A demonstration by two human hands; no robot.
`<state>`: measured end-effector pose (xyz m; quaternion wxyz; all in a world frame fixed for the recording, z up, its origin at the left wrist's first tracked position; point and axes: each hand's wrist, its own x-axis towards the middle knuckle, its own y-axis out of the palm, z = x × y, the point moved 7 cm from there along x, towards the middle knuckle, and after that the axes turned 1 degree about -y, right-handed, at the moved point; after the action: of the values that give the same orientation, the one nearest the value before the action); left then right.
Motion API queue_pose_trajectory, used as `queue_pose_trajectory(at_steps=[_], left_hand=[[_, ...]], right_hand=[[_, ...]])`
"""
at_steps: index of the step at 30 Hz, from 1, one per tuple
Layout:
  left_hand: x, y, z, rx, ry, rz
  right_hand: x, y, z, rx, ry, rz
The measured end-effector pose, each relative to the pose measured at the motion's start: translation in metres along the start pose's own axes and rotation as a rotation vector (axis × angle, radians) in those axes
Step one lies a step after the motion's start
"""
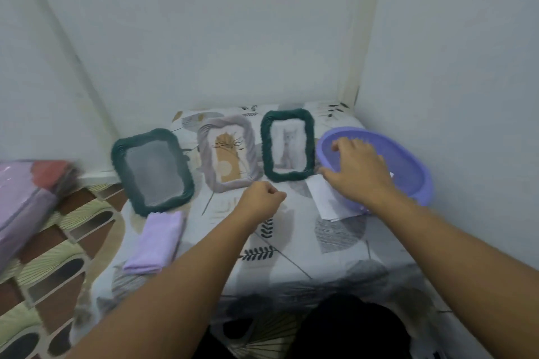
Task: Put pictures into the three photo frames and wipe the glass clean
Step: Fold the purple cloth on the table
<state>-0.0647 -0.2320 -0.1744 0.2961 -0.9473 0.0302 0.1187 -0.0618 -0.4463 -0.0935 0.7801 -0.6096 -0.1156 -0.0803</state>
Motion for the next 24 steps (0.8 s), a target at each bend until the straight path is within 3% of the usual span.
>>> queue_pose_trajectory(at_steps=[4, 8, 16, 24], left_hand=[[0.013, 0.06, -0.023, -0.256, -0.149, 0.111], [0.016, 0.089, -0.039, -0.369, -0.252, 0.108], [0.02, 0.108, -0.046, -0.413, -0.372, 0.106], [0.015, 0.126, -0.062, -0.479, -0.365, 0.187]], right_hand=[[-0.009, 0.018, -0.046, 0.001, 0.077, 0.254], [-0.021, 0.032, -0.062, 0.06, 0.09, 0.335], [-0.026, 0.037, -0.063, 0.027, 0.032, 0.265], [-0.023, 0.04, -0.065, 0.057, -0.001, 0.235]])
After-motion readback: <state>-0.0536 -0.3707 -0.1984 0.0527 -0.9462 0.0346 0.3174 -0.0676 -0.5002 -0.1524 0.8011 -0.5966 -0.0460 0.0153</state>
